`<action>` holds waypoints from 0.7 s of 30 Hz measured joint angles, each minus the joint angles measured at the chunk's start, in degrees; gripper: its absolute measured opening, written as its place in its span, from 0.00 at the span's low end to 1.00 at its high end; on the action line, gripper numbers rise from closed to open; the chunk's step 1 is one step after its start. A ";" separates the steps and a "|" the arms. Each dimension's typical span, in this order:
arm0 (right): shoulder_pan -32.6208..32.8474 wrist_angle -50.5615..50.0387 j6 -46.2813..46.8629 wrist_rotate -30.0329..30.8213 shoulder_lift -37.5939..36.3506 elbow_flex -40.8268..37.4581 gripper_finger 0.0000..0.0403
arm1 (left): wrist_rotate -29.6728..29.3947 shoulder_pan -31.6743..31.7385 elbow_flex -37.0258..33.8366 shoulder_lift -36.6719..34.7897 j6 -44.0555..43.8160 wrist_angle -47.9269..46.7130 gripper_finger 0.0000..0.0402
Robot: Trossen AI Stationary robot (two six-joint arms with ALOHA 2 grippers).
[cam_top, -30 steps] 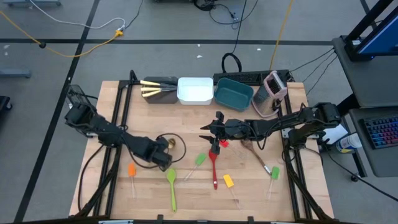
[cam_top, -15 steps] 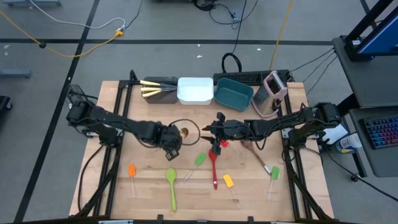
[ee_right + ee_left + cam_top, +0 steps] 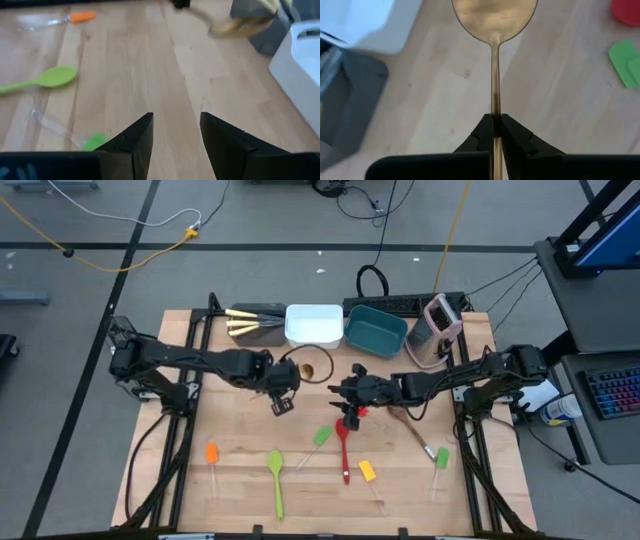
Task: Pick & Place Kitchen Items
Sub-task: Put the gold serving spoon into the white bin
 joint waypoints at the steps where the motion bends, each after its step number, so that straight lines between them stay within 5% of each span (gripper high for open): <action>1: 0.01 -0.87 0.59 0.00 0.00 0.00 0.39 | 0.00 0.67 0.42 0.00 1.19 -0.04 0.02; 11: 0.01 -0.24 6.20 0.00 0.00 -3.98 0.39 | -0.02 7.37 5.64 0.00 12.99 0.22 0.03; 21: 0.01 16.34 10.42 -0.02 0.00 -14.62 0.39 | -0.07 13.94 7.09 -0.02 32.01 6.57 0.03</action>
